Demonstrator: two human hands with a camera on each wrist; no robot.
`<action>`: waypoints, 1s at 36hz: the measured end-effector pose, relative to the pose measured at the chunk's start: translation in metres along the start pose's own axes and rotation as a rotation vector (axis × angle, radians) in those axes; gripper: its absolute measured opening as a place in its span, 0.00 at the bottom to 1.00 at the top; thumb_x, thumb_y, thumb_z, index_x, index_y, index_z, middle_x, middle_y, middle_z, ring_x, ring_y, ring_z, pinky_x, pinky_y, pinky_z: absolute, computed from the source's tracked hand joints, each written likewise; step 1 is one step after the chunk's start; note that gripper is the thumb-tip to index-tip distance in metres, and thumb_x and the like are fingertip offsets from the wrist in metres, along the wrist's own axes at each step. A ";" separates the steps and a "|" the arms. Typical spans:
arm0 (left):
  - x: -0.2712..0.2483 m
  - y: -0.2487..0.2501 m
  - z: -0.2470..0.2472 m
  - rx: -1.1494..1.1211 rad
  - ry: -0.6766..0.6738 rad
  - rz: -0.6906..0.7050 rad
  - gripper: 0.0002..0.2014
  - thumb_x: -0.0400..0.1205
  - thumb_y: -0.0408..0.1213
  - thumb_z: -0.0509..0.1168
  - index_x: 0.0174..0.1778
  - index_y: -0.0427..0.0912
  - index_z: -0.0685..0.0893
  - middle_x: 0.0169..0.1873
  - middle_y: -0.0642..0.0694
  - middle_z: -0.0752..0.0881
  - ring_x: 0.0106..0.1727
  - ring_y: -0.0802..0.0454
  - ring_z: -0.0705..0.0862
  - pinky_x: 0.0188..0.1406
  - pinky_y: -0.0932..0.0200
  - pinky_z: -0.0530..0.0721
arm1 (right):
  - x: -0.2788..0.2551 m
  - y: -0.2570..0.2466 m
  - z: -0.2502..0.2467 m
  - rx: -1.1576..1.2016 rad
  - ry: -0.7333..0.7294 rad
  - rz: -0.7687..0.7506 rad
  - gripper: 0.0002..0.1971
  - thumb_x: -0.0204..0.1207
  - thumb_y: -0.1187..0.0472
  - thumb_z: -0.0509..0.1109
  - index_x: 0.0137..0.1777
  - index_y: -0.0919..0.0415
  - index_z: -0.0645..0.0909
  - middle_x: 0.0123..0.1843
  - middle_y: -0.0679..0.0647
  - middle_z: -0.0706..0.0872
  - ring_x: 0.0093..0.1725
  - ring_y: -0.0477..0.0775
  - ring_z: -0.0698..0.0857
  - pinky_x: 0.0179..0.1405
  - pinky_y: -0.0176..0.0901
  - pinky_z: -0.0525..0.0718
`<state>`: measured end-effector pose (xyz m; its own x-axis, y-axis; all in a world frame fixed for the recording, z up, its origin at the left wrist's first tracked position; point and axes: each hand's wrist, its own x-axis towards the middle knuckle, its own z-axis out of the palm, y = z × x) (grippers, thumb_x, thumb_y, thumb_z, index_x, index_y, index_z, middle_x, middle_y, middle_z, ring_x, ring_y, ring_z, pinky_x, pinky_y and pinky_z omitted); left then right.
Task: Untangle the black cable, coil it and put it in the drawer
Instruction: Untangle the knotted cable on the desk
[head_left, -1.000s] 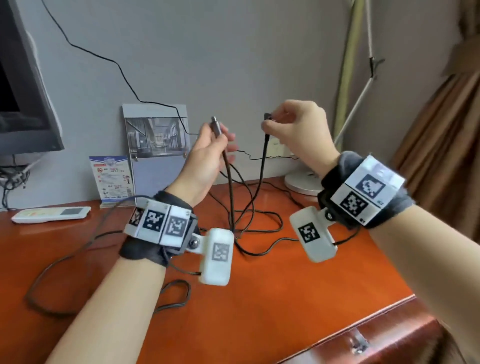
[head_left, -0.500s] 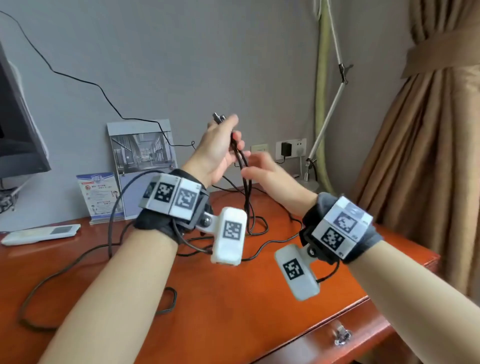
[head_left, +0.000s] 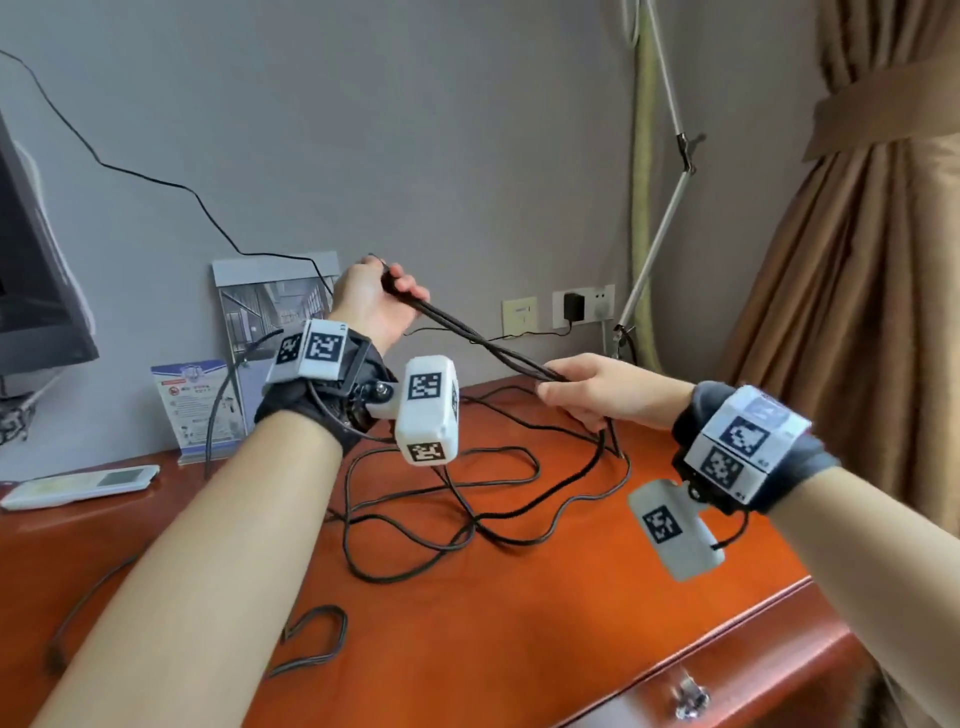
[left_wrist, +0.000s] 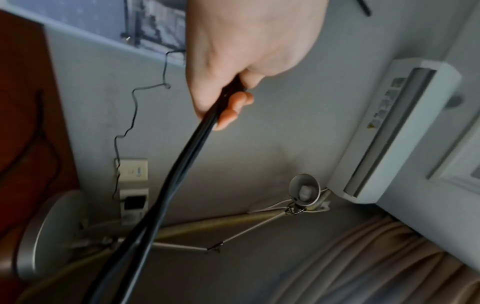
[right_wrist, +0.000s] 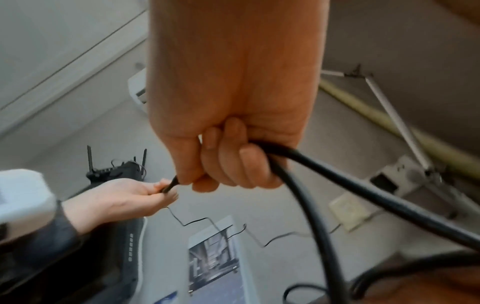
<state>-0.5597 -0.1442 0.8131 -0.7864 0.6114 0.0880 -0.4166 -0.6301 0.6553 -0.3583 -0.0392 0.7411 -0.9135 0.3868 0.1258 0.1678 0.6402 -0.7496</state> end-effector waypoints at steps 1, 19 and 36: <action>0.003 -0.004 -0.001 -0.010 0.013 -0.010 0.17 0.87 0.28 0.42 0.33 0.43 0.66 0.23 0.49 0.68 0.11 0.55 0.62 0.27 0.61 0.62 | 0.000 0.000 -0.009 -0.102 0.035 0.021 0.06 0.82 0.54 0.64 0.54 0.56 0.76 0.27 0.47 0.79 0.29 0.51 0.75 0.32 0.44 0.74; 0.002 -0.048 -0.026 -0.363 -0.315 -0.356 0.20 0.89 0.40 0.46 0.31 0.39 0.69 0.16 0.51 0.67 0.13 0.60 0.59 0.07 0.67 0.62 | 0.006 0.052 -0.033 -0.228 -0.404 0.402 0.05 0.54 0.62 0.57 0.30 0.61 0.69 0.20 0.46 0.64 0.19 0.44 0.60 0.19 0.33 0.58; -0.058 -0.128 -0.032 1.346 -0.873 -0.752 0.16 0.89 0.44 0.47 0.36 0.47 0.67 0.22 0.56 0.63 0.15 0.63 0.55 0.12 0.71 0.53 | 0.036 0.023 -0.054 -0.409 -0.070 0.386 0.13 0.69 0.67 0.58 0.23 0.63 0.71 0.16 0.52 0.66 0.17 0.52 0.62 0.20 0.36 0.58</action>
<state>-0.4758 -0.1143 0.7000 0.0172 0.8921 -0.4515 0.4417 0.3983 0.8039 -0.3669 0.0251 0.7640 -0.7772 0.6082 -0.1615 0.6122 0.6714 -0.4177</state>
